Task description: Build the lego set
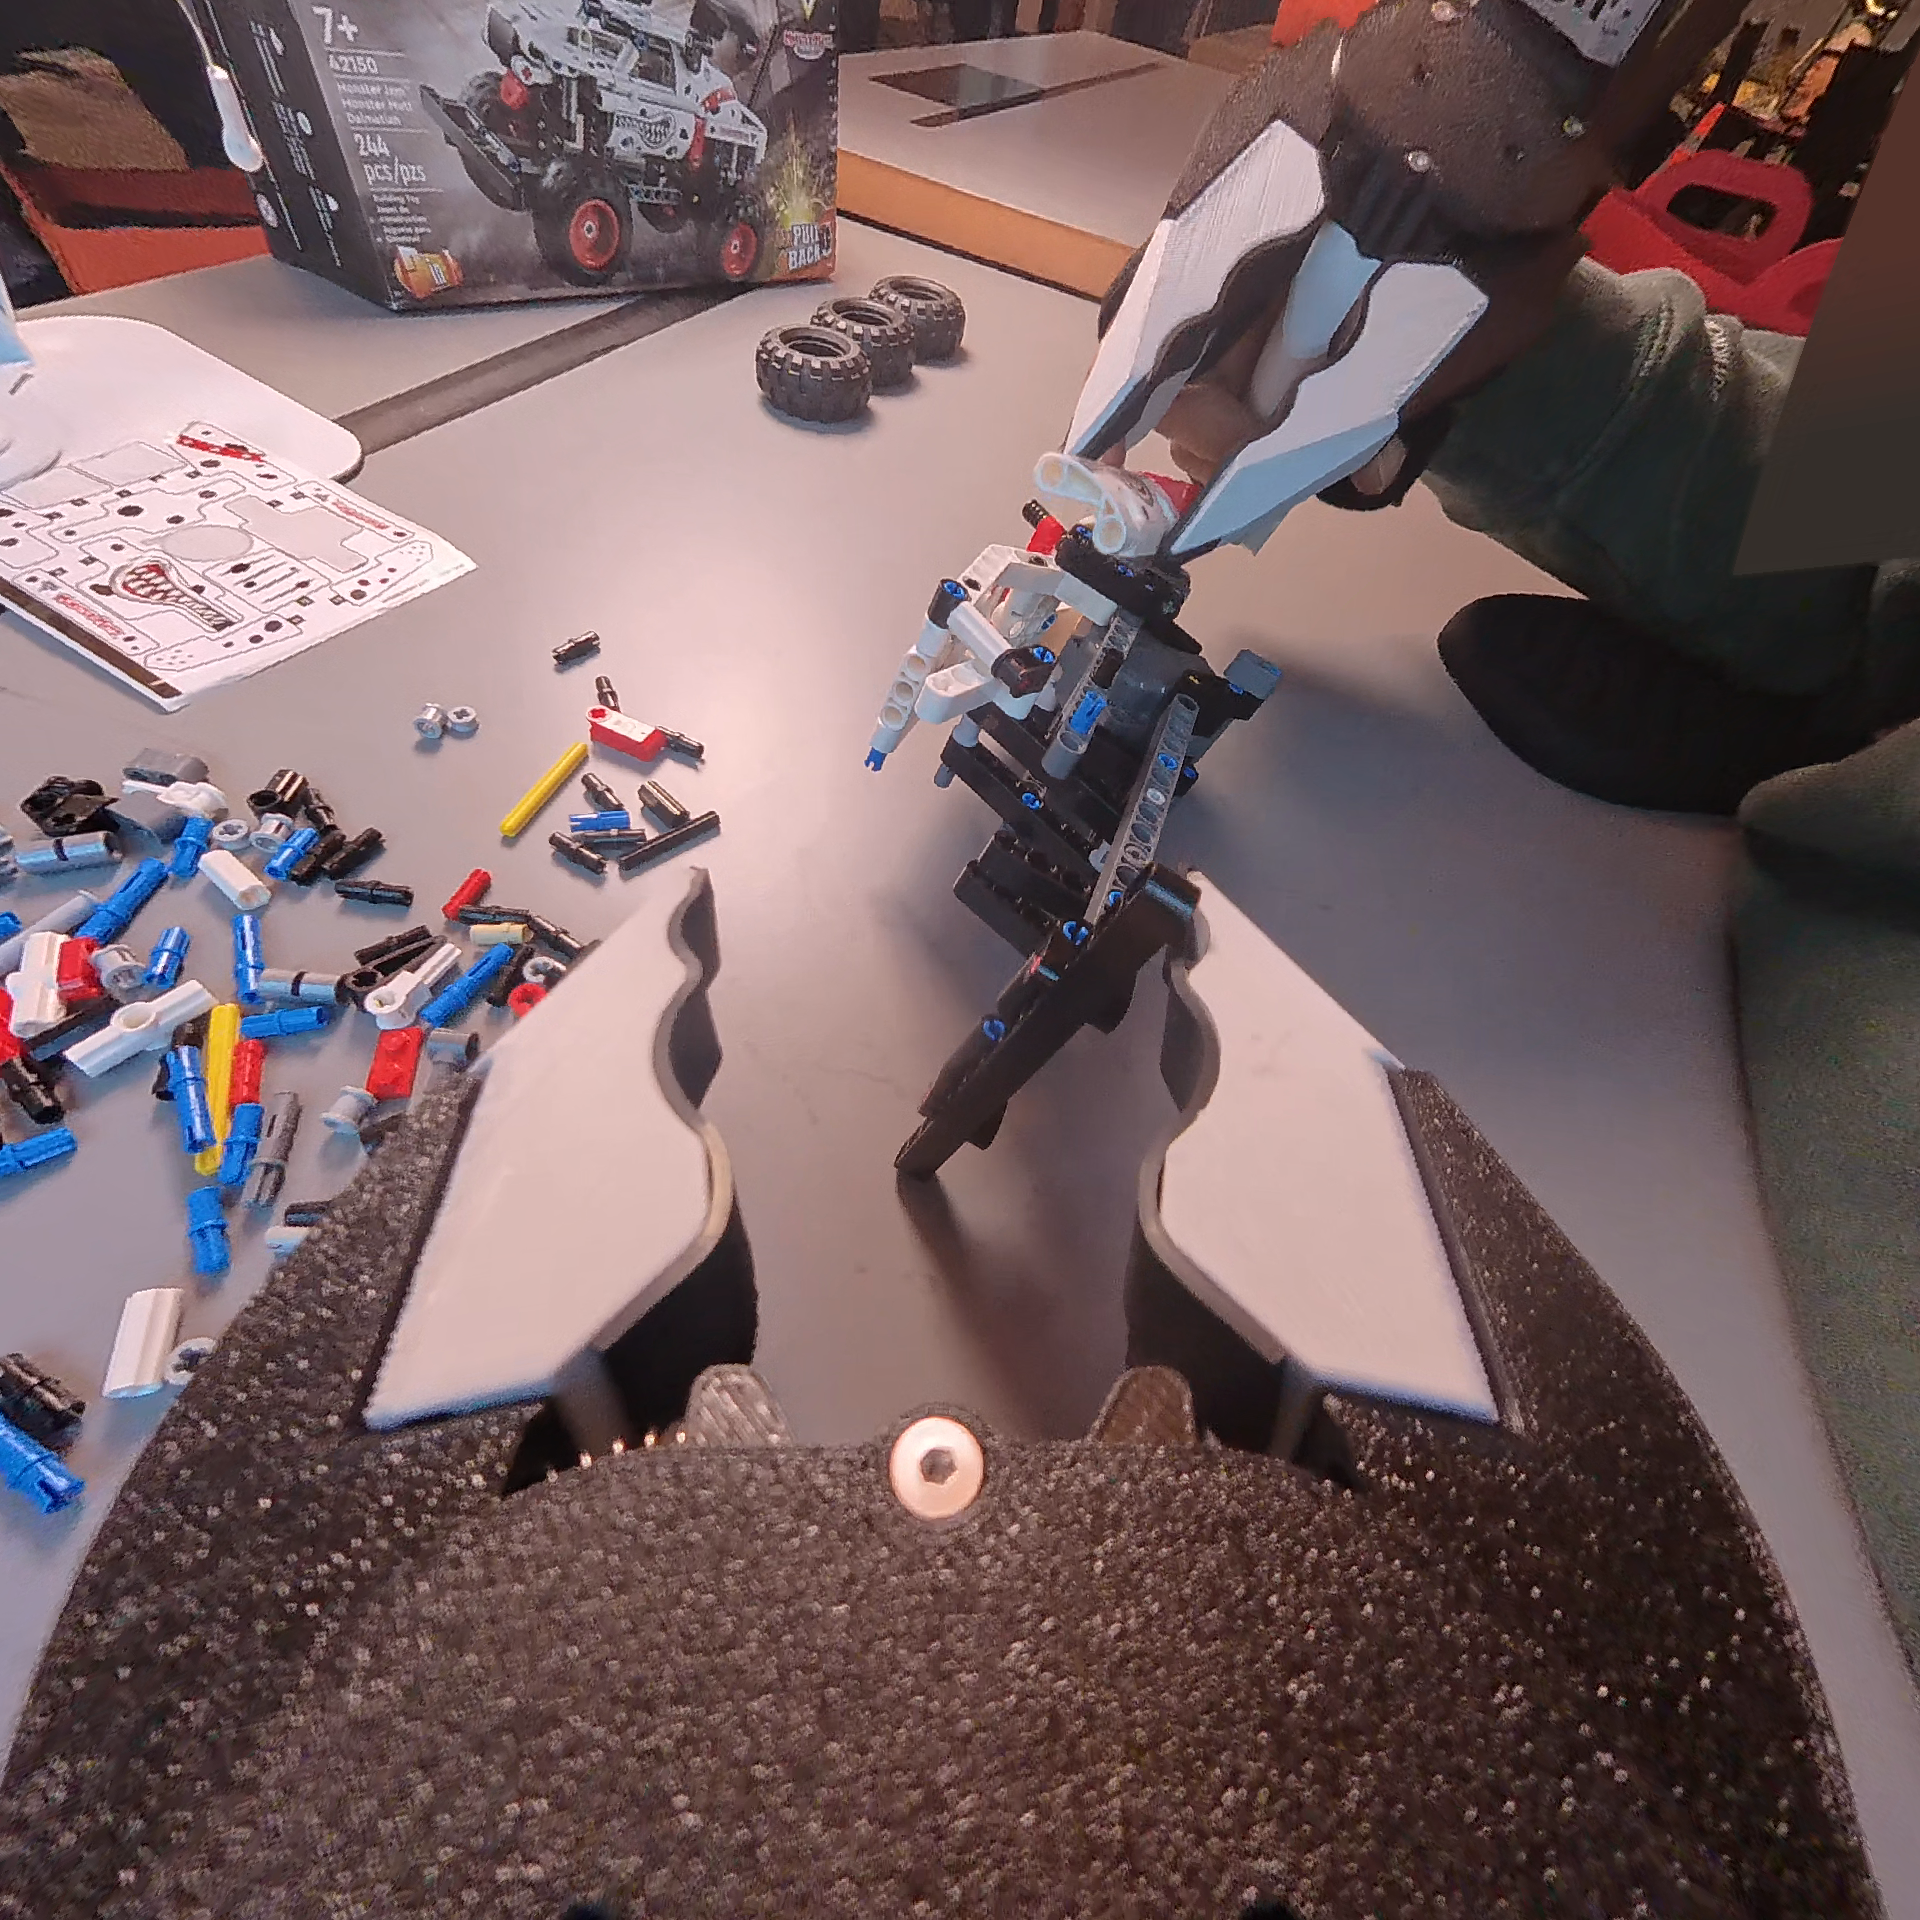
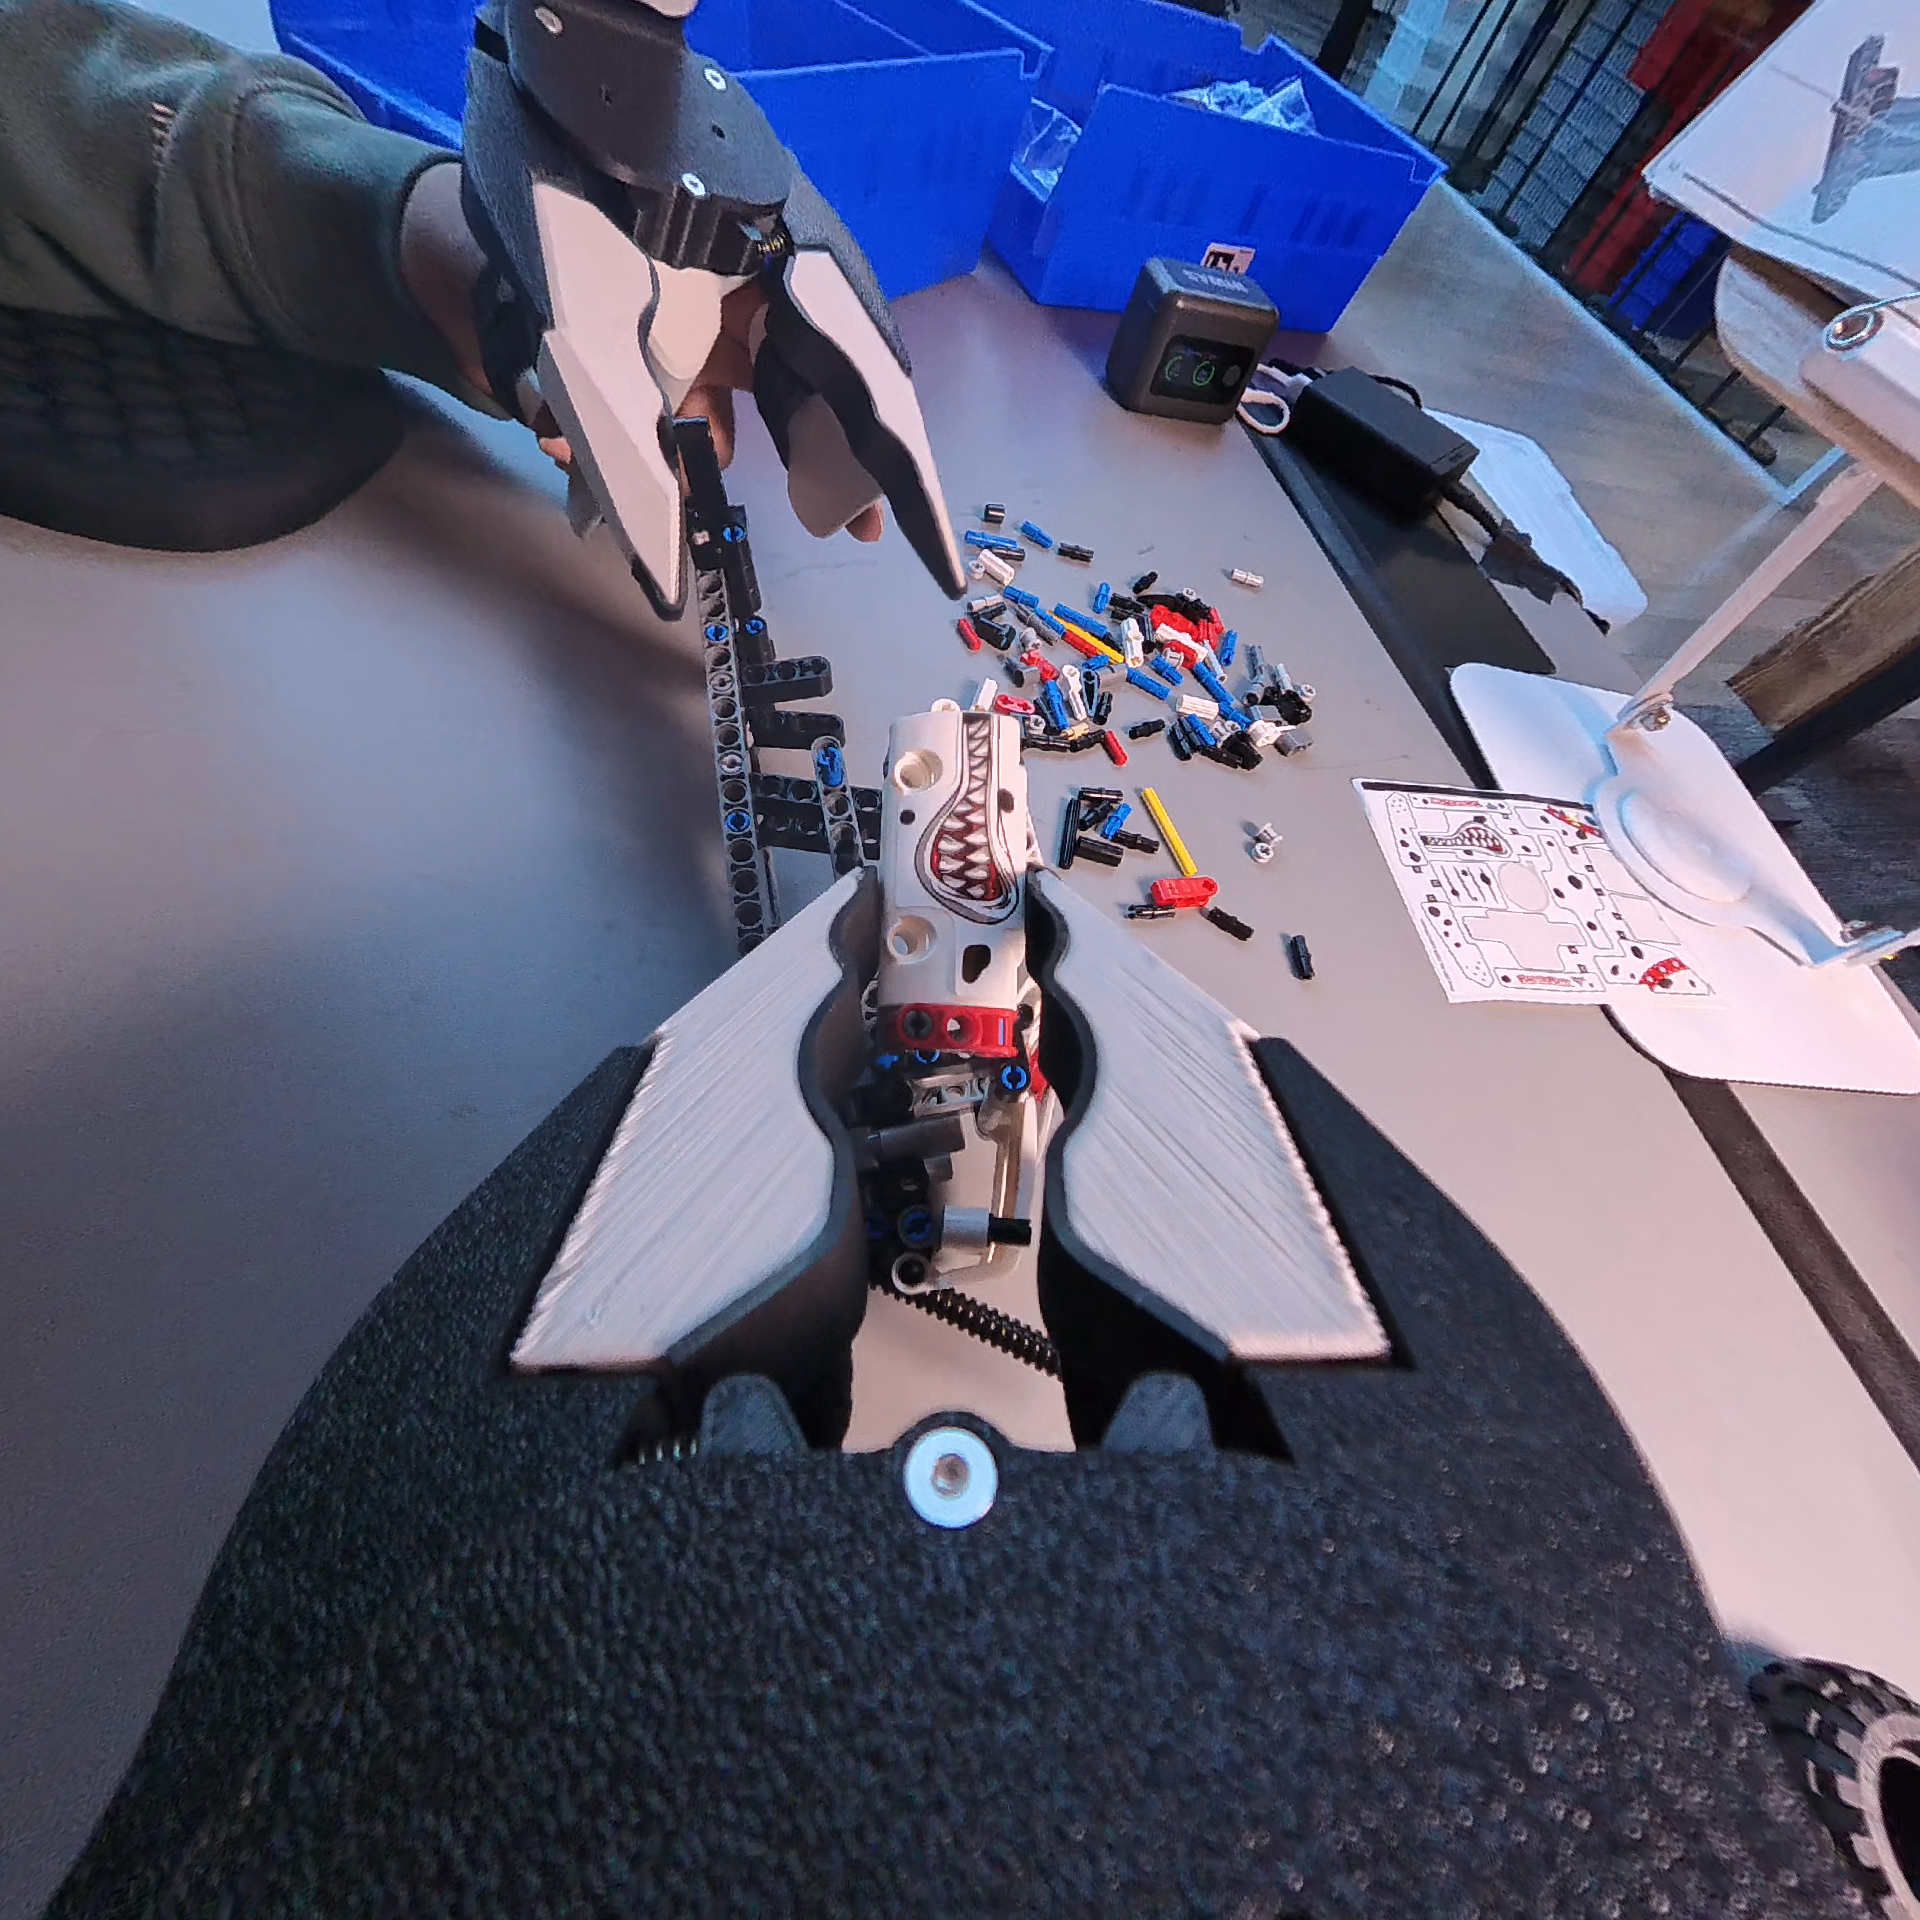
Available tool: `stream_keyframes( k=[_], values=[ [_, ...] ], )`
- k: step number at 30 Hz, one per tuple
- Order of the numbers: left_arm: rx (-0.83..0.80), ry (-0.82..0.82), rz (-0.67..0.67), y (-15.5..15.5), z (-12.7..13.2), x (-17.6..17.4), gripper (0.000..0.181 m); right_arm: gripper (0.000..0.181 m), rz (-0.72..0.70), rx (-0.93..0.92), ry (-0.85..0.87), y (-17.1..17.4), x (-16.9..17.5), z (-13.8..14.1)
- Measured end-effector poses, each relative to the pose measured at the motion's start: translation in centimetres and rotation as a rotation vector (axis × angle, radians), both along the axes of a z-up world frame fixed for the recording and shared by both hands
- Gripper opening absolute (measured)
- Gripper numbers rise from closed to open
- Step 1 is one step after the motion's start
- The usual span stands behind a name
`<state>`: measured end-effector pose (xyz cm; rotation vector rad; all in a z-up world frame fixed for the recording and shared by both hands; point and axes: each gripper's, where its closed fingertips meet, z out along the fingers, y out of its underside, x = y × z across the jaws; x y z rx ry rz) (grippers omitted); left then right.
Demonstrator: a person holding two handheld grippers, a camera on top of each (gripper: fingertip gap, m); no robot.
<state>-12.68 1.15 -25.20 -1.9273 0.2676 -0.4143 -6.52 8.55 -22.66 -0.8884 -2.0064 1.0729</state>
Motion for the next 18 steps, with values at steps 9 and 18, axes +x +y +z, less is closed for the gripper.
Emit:
stream_keyframes(
  k=[9,18],
  values=[
    [-0.012,0.029,-0.018,0.0,-0.4,0.5,0.083,0.027,0.028,0.026,-0.016,-0.7,0.4,-0.1],
    [-0.017,0.037,-0.032,-0.1,-0.5,0.7,0.080,0.027,0.061,0.058,-0.056,-1.7,0.5,-0.9]
  ],
)
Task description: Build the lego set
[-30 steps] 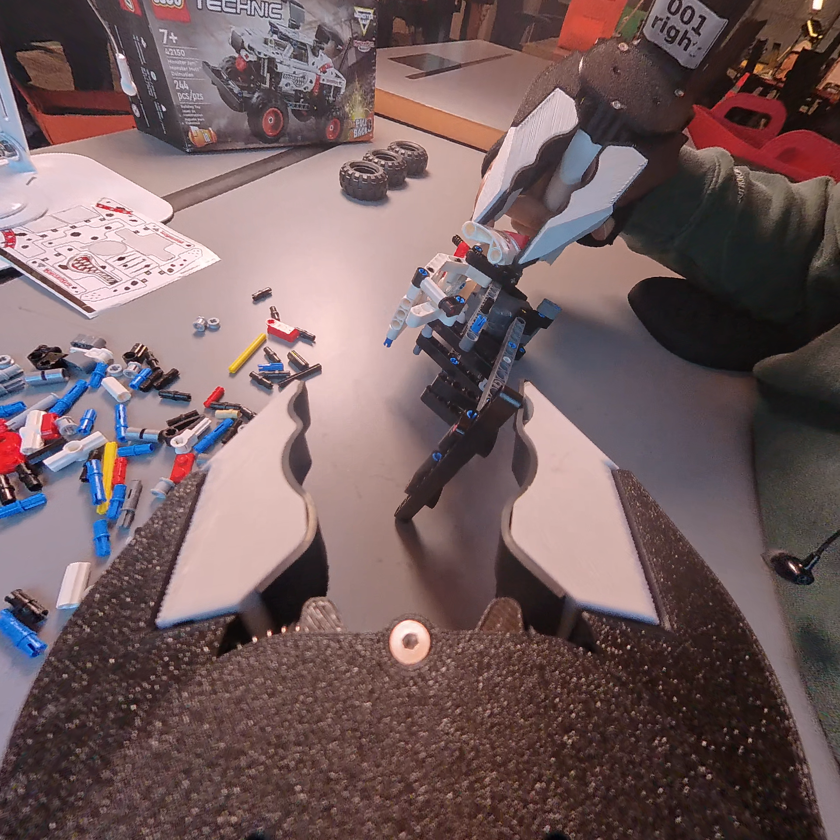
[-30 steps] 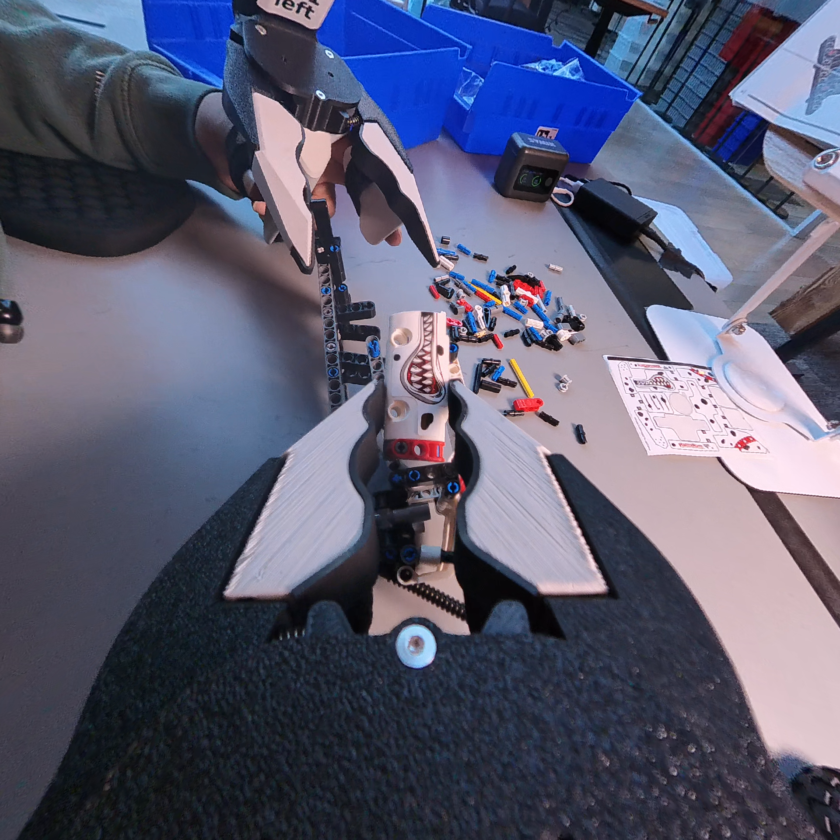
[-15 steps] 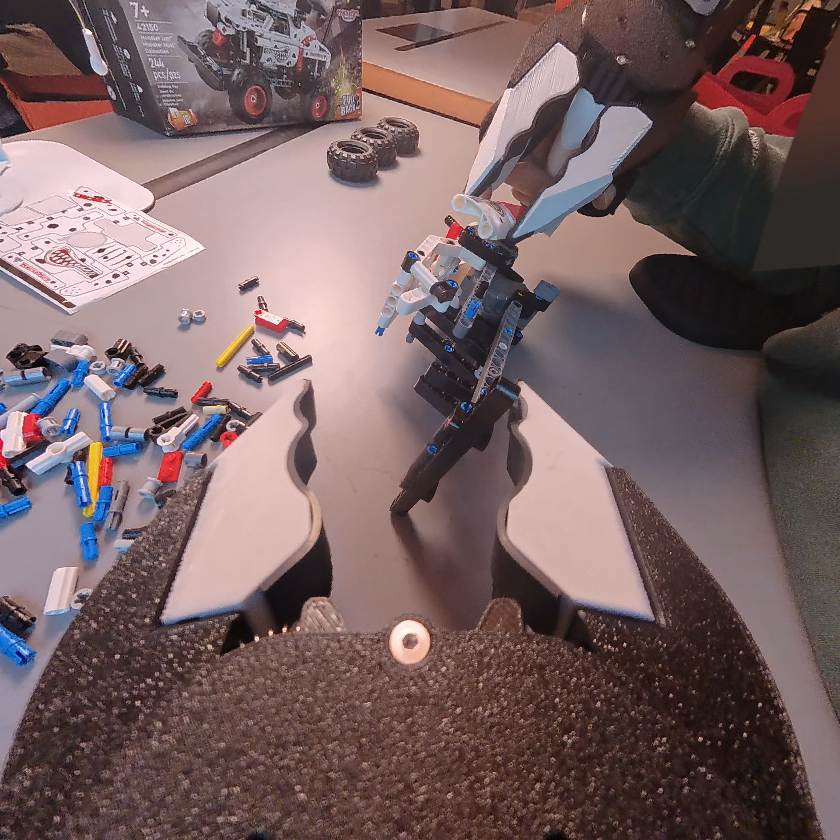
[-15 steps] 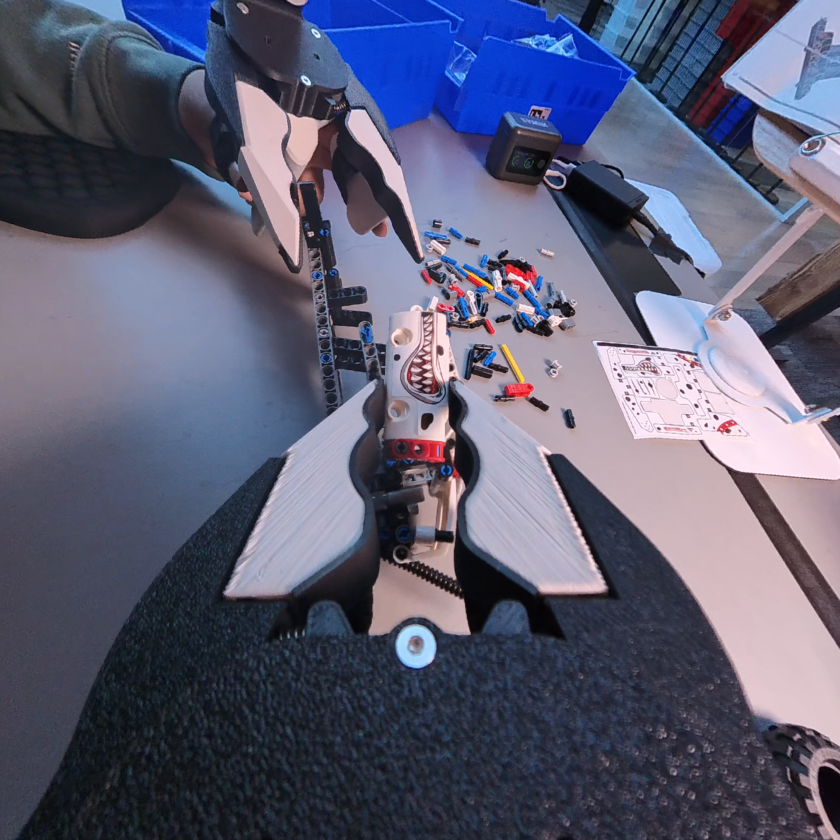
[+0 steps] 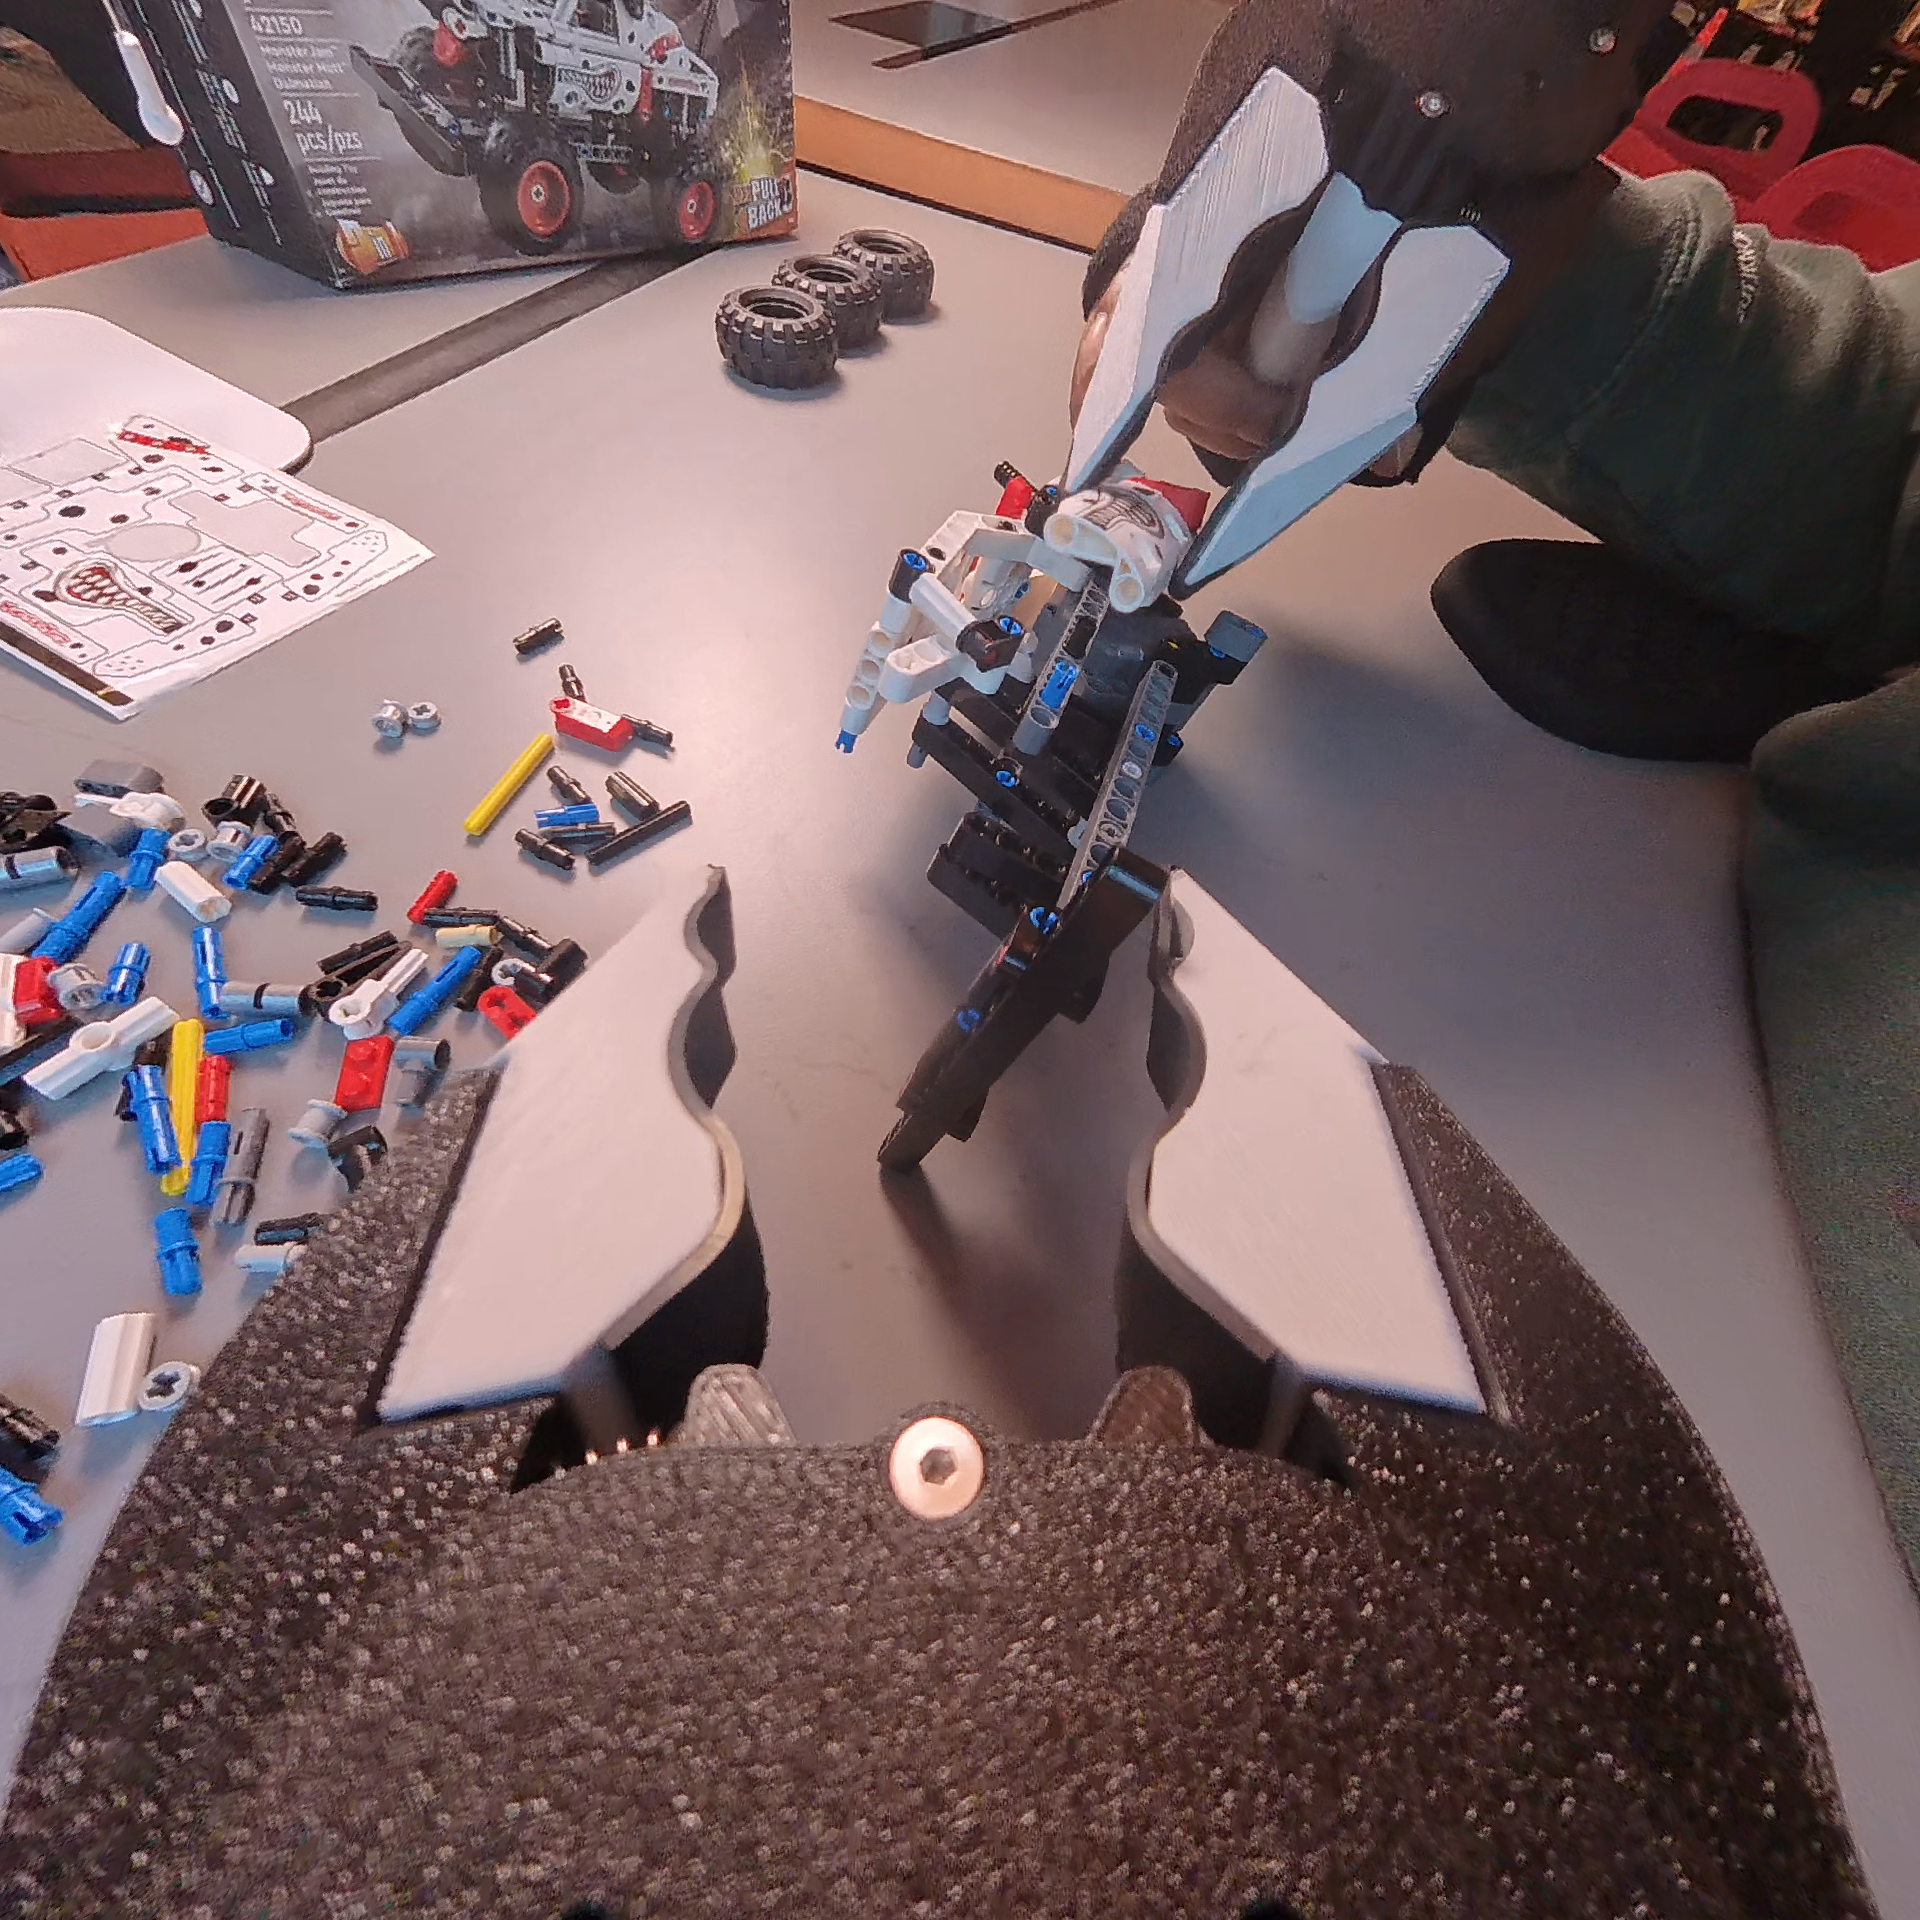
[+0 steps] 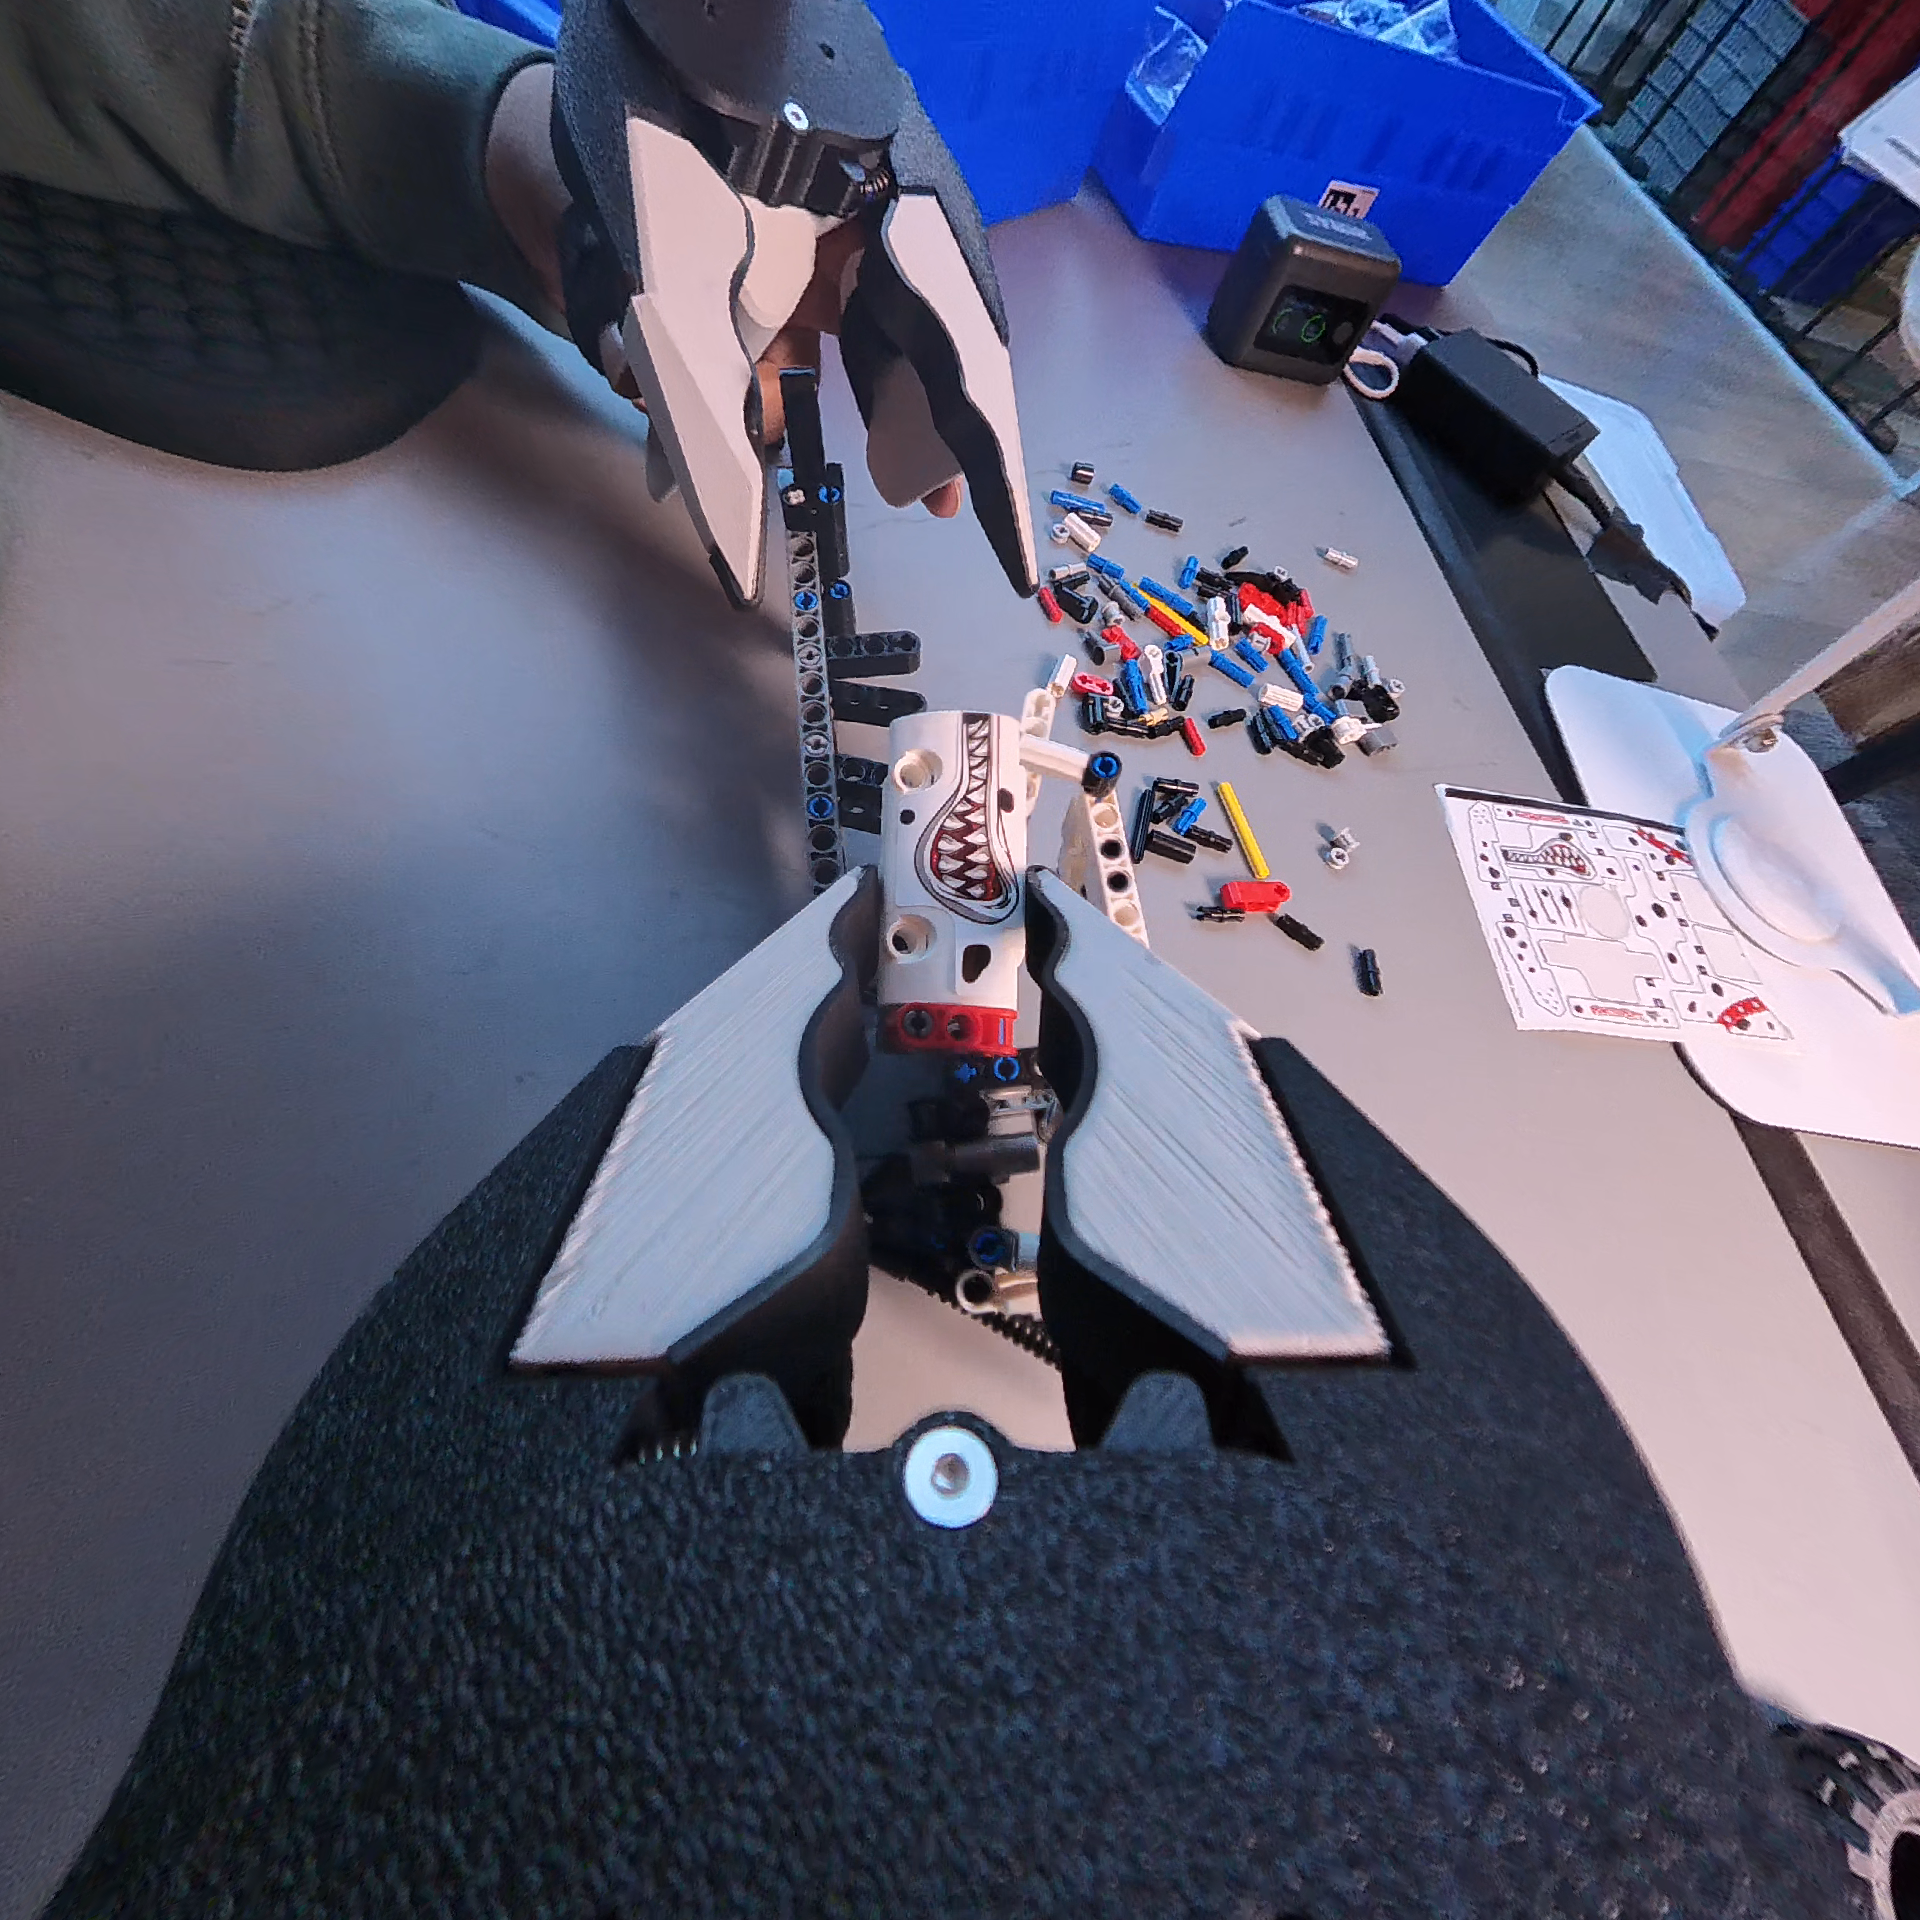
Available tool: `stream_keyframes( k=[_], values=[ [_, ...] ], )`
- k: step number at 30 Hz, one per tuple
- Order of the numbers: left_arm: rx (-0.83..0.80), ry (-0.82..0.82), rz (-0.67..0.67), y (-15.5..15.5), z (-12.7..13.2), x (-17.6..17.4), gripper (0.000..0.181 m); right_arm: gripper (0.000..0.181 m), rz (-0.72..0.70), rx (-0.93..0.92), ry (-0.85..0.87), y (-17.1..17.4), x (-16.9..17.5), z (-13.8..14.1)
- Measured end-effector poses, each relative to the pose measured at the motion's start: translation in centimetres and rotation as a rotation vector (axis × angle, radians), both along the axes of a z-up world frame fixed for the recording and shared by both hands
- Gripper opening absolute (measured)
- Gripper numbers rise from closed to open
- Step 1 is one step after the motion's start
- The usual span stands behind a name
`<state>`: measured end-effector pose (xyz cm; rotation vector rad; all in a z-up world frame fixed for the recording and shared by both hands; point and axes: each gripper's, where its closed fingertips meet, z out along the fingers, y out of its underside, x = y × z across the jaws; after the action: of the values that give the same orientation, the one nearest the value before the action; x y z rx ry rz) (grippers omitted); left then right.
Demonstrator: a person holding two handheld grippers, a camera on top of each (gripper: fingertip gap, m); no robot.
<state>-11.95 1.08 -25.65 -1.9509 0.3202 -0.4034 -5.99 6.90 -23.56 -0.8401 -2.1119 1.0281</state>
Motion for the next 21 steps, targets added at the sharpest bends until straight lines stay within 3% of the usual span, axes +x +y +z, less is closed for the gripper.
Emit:
stream_keyframes(
  k=[21],
  values=[
    [0.001,0.004,0.002,-0.02,0.04,-0.03,0.079,0.027,0.008,0.016,-0.006,-0.37,-0.24,-0.27]
  ],
)
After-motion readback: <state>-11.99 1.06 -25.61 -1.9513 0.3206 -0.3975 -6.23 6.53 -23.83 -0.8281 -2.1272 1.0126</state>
